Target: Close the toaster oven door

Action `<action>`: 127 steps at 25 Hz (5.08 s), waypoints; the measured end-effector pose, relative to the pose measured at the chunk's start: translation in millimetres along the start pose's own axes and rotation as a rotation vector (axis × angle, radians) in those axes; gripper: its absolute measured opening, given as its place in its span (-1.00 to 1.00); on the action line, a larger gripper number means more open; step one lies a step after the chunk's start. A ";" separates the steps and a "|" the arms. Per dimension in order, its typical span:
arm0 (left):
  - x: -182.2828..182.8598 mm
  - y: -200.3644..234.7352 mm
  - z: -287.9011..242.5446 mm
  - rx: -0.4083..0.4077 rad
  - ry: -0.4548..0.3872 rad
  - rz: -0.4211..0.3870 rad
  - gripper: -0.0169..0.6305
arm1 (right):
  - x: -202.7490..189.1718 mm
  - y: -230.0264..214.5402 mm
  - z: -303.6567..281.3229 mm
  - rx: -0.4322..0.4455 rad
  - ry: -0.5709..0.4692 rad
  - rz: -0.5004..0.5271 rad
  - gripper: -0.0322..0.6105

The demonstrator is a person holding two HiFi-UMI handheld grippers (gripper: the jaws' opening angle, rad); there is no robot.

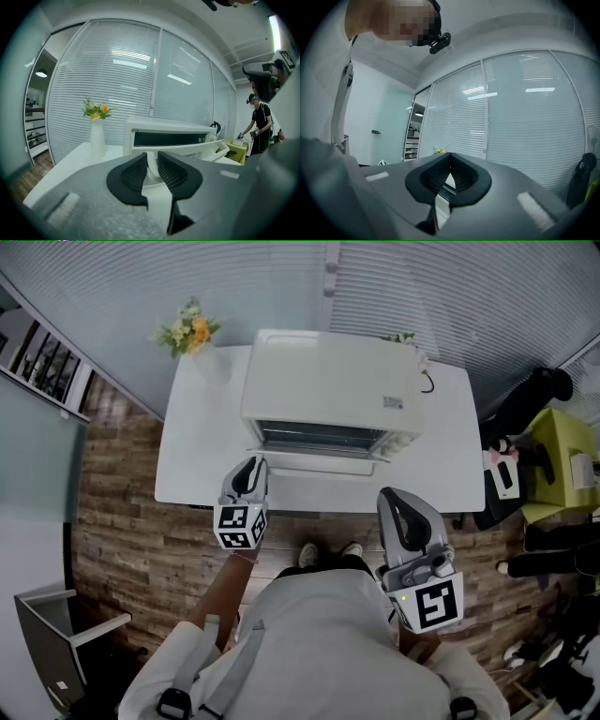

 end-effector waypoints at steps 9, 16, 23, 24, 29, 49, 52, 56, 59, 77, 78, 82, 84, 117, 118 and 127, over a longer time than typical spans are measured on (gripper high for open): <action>12.0 3.0 -7.2 -0.001 0.002 -0.005 -0.69 | 1.3 -3.1 -3.3 -0.001 -0.005 0.002 -0.88; 21.6 4.9 -12.7 -0.003 -0.001 -0.007 -0.69 | 1.6 -6.6 -5.7 -0.003 -0.003 -0.013 -0.89; 28.2 6.2 -17.3 -0.004 -0.004 -0.008 -0.69 | -1.0 -11.3 -6.8 -0.007 0.001 -0.003 -0.88; 29.1 6.4 -17.9 -0.004 -0.005 -0.008 -0.69 | -1.6 -12.1 -6.9 -0.008 0.002 -0.004 -0.89; 33.7 7.7 -21.9 -0.005 -0.009 -0.005 -0.69 | 0.1 -15.4 -10.0 -0.015 0.000 -0.041 -0.89; 53.4 13.0 -38.2 -0.005 -0.020 -0.009 -0.69 | -1.9 -29.1 -21.1 -0.020 0.005 -0.015 -0.89; 54.8 13.3 -39.6 -0.005 -0.020 -0.009 -0.69 | -2.3 -29.8 -22.2 -0.021 0.007 -0.016 -0.89; 55.9 14.1 -41.3 -0.003 -0.023 -0.011 -0.69 | -3.3 -30.4 -23.2 -0.023 0.008 -0.017 -0.88; 56.0 14.1 -41.8 0.000 -0.026 -0.015 -0.69 | -4.2 -30.2 -23.3 -0.024 0.008 -0.018 -0.89; 59.1 13.1 -39.1 -0.001 -0.031 -0.055 -0.70 | -2.7 -27.7 -20.7 -0.042 0.019 -0.012 -0.89; 59.9 12.7 -37.3 0.000 -0.031 -0.057 -0.73 | -2.6 -27.5 -20.4 -0.042 0.020 -0.011 -0.89; 64.3 9.2 -26.9 -0.005 -0.045 -0.070 -0.76 | -2.8 -27.2 -20.5 -0.047 0.025 -0.009 -0.89; 67.1 6.5 -20.8 -0.013 -0.055 -0.076 -0.77 | -3.5 -26.8 -20.5 -0.048 0.025 -0.010 -0.88; 171.2 -94.1 135.5 -0.239 -0.342 -0.190 -0.85 | 3.6 -19.8 -4.7 -0.054 0.045 0.028 -0.89; 170.8 -95.0 137.8 -0.238 -0.342 -0.189 -0.85 | 3.7 -19.3 -3.4 -0.054 0.047 0.030 -0.89; 164.2 -104.0 152.0 -0.238 -0.344 -0.179 -0.85 | 2.6 -15.0 7.1 -0.055 0.045 0.039 -0.89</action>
Point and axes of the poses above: the fingertips, and each gripper's own axes: z backward along the fingers, y to its left, x out of its top, the point moved 4 cm from there along z, backward along the fingers, and after that the axes turned 14 degrees about y, right-handed, at the moved point
